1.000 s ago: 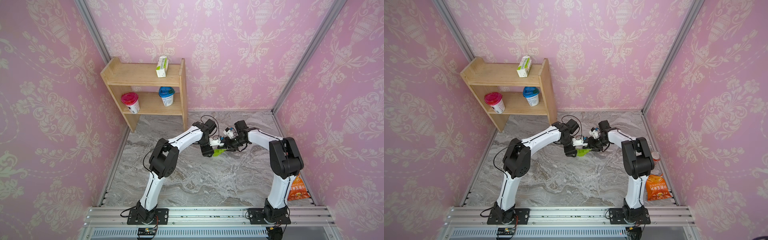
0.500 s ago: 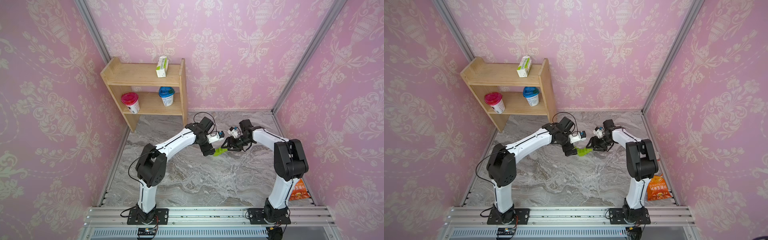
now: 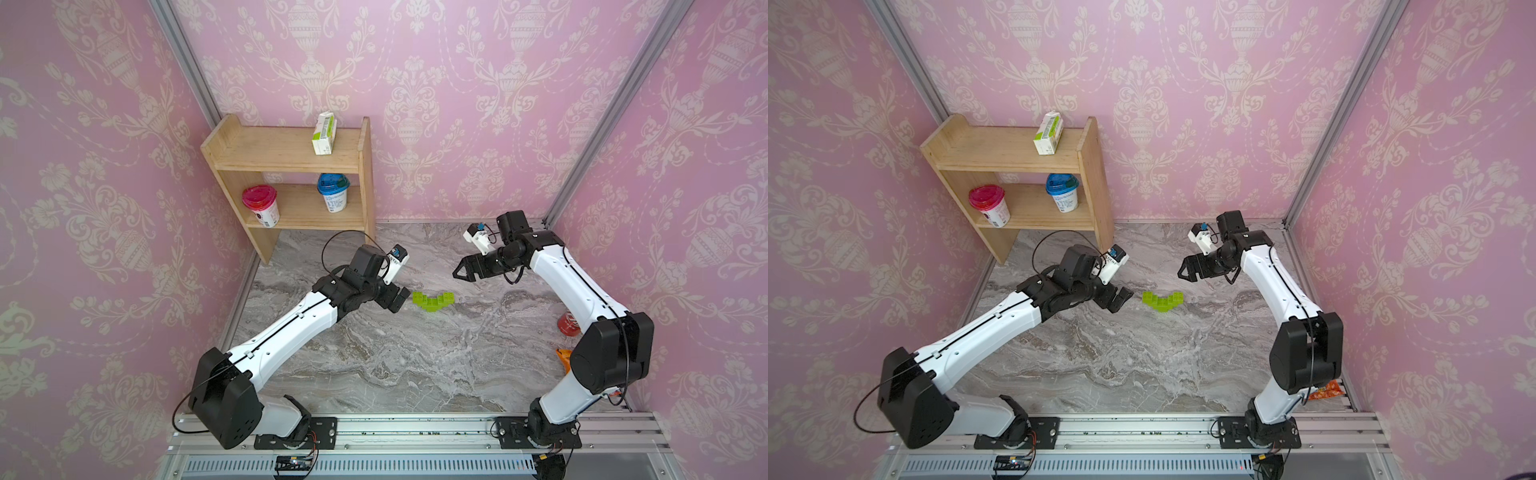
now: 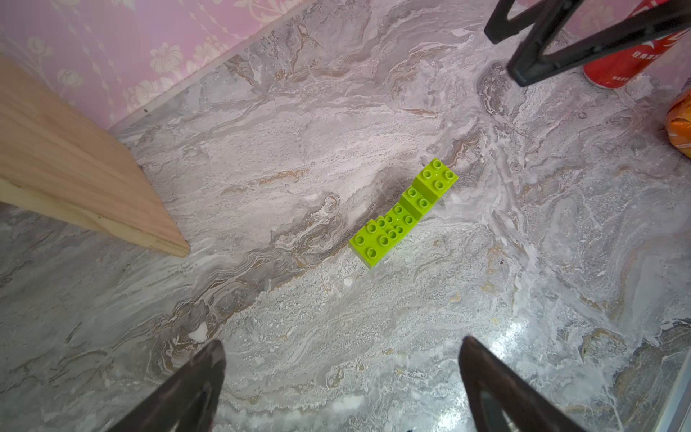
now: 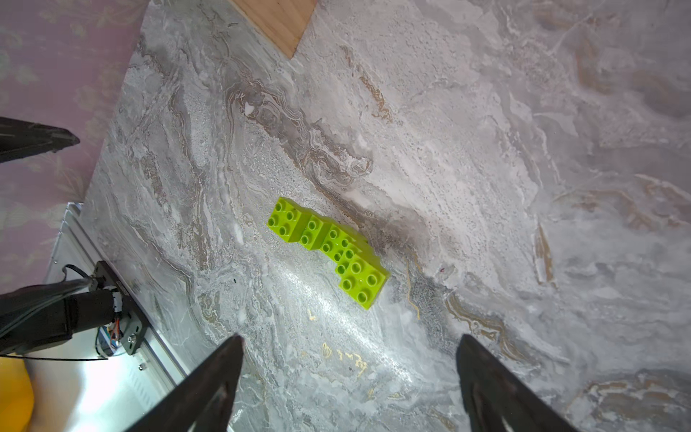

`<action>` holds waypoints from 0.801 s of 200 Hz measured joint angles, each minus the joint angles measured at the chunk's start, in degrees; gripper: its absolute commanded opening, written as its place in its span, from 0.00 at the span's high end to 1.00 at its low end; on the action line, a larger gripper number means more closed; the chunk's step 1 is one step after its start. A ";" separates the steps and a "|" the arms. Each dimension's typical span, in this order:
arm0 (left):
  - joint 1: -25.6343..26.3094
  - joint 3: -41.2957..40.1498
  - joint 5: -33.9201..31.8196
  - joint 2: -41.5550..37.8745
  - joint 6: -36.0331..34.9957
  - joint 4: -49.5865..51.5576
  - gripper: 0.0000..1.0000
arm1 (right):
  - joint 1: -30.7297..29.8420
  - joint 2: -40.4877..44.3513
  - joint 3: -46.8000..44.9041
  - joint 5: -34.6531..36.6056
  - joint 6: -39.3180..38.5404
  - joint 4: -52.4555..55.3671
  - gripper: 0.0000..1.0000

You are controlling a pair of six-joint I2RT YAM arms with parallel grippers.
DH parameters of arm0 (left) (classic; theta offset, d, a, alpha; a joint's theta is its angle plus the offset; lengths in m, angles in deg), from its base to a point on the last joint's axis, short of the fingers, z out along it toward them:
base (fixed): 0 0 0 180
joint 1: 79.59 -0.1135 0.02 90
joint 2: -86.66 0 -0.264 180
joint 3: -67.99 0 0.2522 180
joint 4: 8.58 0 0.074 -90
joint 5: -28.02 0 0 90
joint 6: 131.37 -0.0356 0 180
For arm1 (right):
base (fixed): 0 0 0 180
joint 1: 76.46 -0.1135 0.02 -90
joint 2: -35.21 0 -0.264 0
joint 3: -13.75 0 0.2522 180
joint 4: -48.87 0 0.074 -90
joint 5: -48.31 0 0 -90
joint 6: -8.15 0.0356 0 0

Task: Assemble the letter v with lego
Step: Adjust the lego brick at the center of the board.

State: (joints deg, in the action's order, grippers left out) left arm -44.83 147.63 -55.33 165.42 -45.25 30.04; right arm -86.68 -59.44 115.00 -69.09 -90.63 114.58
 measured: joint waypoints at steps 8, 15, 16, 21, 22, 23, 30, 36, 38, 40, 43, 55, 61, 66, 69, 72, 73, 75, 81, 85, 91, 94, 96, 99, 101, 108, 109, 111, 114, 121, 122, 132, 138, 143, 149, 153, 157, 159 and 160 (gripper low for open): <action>-0.28 -0.63 -0.09 -0.76 0.61 0.00 0.03 | -0.79 -0.15 0.92 0.72 -1.99 0.94 0.08; -0.55 -1.07 -0.20 -1.36 1.14 -0.07 0.03 | -1.70 -0.46 1.84 1.64 -4.17 1.92 0.07; -0.55 -1.11 -0.20 -1.40 1.18 -0.11 0.03 | -1.81 -0.50 1.92 1.77 -4.46 2.03 0.07; -0.68 -1.42 -0.22 -1.81 1.57 -0.33 0.03 | -2.58 -0.83 2.54 2.47 -6.38 2.69 0.06; -0.70 -1.44 -0.22 -1.88 1.60 -0.35 0.03 | -2.71 -0.87 2.60 2.60 -6.67 2.73 0.06; -0.74 -1.53 -0.22 -1.95 1.73 -0.39 0.03 | -2.97 -0.98 2.71 2.89 -7.26 2.91 0.06; -0.90 -1.86 -0.22 -2.38 2.16 -0.59 0.04 | -4.24 -1.44 3.02 4.15 -10.12 3.30 0.05; -0.92 -2.16 -0.22 -2.69 2.47 -0.85 0.04 | -5.35 -1.79 3.04 5.20 -12.66 3.61 0.05; -0.94 -2.25 -0.22 -2.84 2.60 -0.92 0.04 | -5.86 -1.97 3.04 5.66 -13.66 3.72 0.04; -0.96 -2.34 -0.22 -2.93 2.71 -0.96 0.04 | -6.25 -2.08 3.04 6.05 -14.60 3.89 0.03; -0.96 -2.49 -0.22 -3.02 2.93 -1.07 0.04 | -6.91 -2.38 2.97 6.75 -15.87 3.96 0.02; -0.96 -3.17 -0.24 -3.52 3.63 -1.60 0.05 | -9.51 -3.39 2.54 9.33 -21.07 3.89 0.03; -0.98 -3.58 -0.24 -3.76 3.91 -1.77 0.05 | -10.54 -3.98 2.47 10.27 -23.26 3.96 0.04; -0.98 -4.04 -0.24 -4.07 4.17 -1.97 0.05 | -11.41 -4.68 2.47 10.78 -25.07 3.93 0.05; -0.98 -4.28 -0.24 -4.17 4.39 -2.05 0.05 | -11.96 -5.16 2.47 11.04 -26.34 3.89 0.05; -1.01 -4.50 -0.24 -4.33 4.52 -2.10 0.05 | -12.31 -5.62 2.54 11.26 -27.36 3.96 0.06; -1.01 -4.59 -0.24 -4.39 4.55 -2.10 0.05 | -12.39 -5.70 2.58 11.34 -27.56 3.98 0.06; -1.01 -4.74 -0.24 -4.48 4.70 -2.12 0.05 | -12.63 -6.05 2.60 11.56 -28.15 4.04 0.06; -1.05 -5.16 -0.24 -4.76 4.94 -2.19 0.05 | -13.14 -7.34 3.13 12.00 -29.92 4.46 0.07; -1.14 -5.42 -0.22 -4.90 5.09 -2.19 0.05 | -13.29 -8.24 3.56 12.04 -30.88 4.68 0.08; -1.20 -5.75 -0.22 -5.11 5.29 -2.25 0.05 | -13.46 -9.77 4.46 12.33 -32.30 5.07 0.09; -1.27 -5.99 -0.24 -5.20 5.33 -2.45 0.05 | -13.46 -10.47 4.94 12.61 -32.85 5.27 0.09; -1.29 -6.08 -0.24 -5.27 5.38 -2.49 0.05 | -13.46 -11.02 5.25 12.70 -33.31 5.33 0.09; -1.33 -6.27 -0.24 -5.38 5.49 -2.58 0.05 | -13.46 -11.89 5.77 12.85 -33.90 5.46 0.10; -1.33 -6.34 -0.22 -5.42 5.51 -2.60 0.06 | -13.46 -12.35 6.08 13.07 -34.25 5.55 0.10; -1.33 -6.71 -0.22 -5.62 5.60 -2.78 0.06 | -13.46 -13.97 6.91 13.55 -35.41 5.62 0.13; -1.33 -6.78 -0.22 -5.66 5.66 -2.84 0.06 | -13.46 -14.27 7.06 13.60 -35.71 5.62 0.14; -1.36 -6.88 -0.22 -5.73 5.77 -2.93 0.06 | -13.49 -14.75 7.26 13.77 -36.24 5.62 0.14; -1.36 -7.02 -0.22 -5.81 5.77 -2.99 0.06 | -13.57 -15.23 7.52 13.99 -36.33 5.64 0.16; -1.44 -7.23 -0.22 -5.95 5.95 -3.02 0.06 | -13.57 -16.65 8.11 14.45 -37.20 5.75 0.16; -1.46 -7.26 -0.22 -5.95 5.95 -2.99 0.06 | -13.57 -16.98 8.24 14.45 -37.42 5.77 0.16; -1.60 -7.45 -0.22 -6.03 6.05 -3.08 0.06 | -13.73 -18.93 9.22 14.86 -38.34 6.03 0.19; -1.66 -7.56 -0.22 -6.05 6.14 -3.15 0.06 | -13.88 -20.13 9.92 14.93 -38.88 6.12 0.20; -1.66 -7.56 -0.22 -6.05 6.16 -3.15 0.06 | -14.03 -21.03 10.54 15.02 -39.17 6.25 0.21; -1.70 -7.56 -0.22 -6.05 6.16 -3.17 0.06 | -14.27 -22.05 11.23 15.04 -39.41 6.29 0.21; -1.70 -7.56 -0.22 -6.05 6.16 -3.21 0.06 | -14.40 -22.60 11.65 15.06 -39.58 6.34 0.21; -1.73 -7.56 -0.22 -6.10 6.16 -3.28 0.07 | -14.62 -23.17 11.96 15.06 -39.76 6.32 0.22; -1.73 -7.56 -0.22 -6.10 6.16 -3.34 0.07 | -14.71 -23.37 12.13 15.08 -39.78 6.38 0.22; -1.73 -7.56 -0.22 -6.10 6.16 -3.37 0.07 | -14.73 -23.41 12.17 15.10 -39.80 6.40 0.22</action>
State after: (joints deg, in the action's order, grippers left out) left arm -46.56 140.07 -55.55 159.32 -39.08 26.67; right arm -101.41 -82.85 127.17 -53.99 -130.43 120.98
